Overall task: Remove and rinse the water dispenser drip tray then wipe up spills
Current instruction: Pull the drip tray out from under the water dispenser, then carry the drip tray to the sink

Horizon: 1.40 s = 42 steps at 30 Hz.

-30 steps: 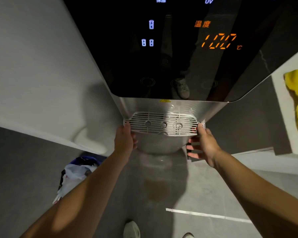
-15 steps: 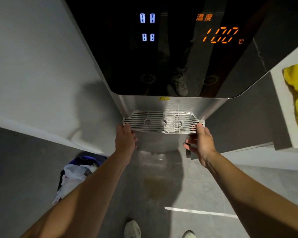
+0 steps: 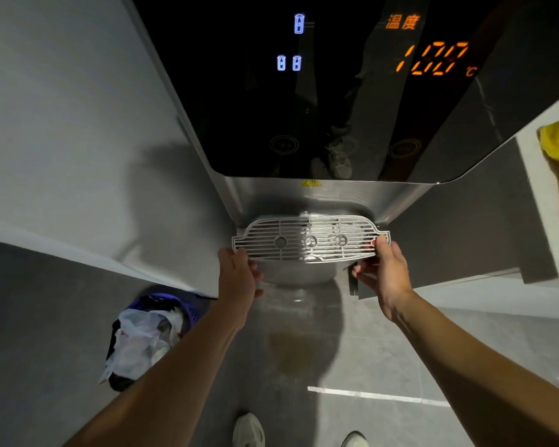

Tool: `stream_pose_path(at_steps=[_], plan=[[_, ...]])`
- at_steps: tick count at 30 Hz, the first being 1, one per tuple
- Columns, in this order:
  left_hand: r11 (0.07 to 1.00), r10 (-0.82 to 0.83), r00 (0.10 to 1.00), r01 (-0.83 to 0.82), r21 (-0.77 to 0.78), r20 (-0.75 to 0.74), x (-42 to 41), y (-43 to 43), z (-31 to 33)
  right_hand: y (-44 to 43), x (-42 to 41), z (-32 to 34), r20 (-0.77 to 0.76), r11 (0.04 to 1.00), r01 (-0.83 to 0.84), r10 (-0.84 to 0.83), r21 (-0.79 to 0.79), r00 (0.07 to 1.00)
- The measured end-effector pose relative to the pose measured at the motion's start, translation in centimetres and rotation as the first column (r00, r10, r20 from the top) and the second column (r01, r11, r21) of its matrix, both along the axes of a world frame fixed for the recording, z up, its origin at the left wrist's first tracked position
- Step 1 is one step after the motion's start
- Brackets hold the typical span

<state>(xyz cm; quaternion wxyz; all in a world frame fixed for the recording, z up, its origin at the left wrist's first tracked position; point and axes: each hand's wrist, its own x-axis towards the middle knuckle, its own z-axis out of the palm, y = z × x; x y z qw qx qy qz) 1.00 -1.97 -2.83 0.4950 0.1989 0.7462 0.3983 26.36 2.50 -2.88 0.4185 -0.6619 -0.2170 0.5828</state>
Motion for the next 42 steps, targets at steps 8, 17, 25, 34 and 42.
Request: stream_pose_path(at_steps=[8,17,25,34,42], plan=[[1.000,-0.015,1.000,0.015,-0.022,0.007,-0.1,-2.7,1.4,-6.1,0.7,0.8,-0.013,1.000,-0.005,0.004,-0.030,1.000],[0.997,0.015,0.993,-0.005,-0.080,0.117,1.3,-10.6,12.2,-16.5,2.8,11.1,-0.093,0.997,0.048,-0.052,-0.053,0.994],[0.978,-0.208,0.976,0.210,-0.020,0.059,5.8,-19.3,23.2,-28.3,8.8,23.1,-0.089,0.989,0.140,-0.143,-0.045,0.986],[0.904,-0.424,0.906,0.422,0.076,0.008,16.9,-25.3,30.7,-39.4,19.6,31.3,-0.057,0.960,0.279,-0.279,0.007,0.959],[0.860,-0.504,0.859,0.490,0.140,0.089,32.4,-27.3,33.8,-45.8,32.3,34.1,-0.038,0.908,0.417,-0.416,0.046,0.909]])
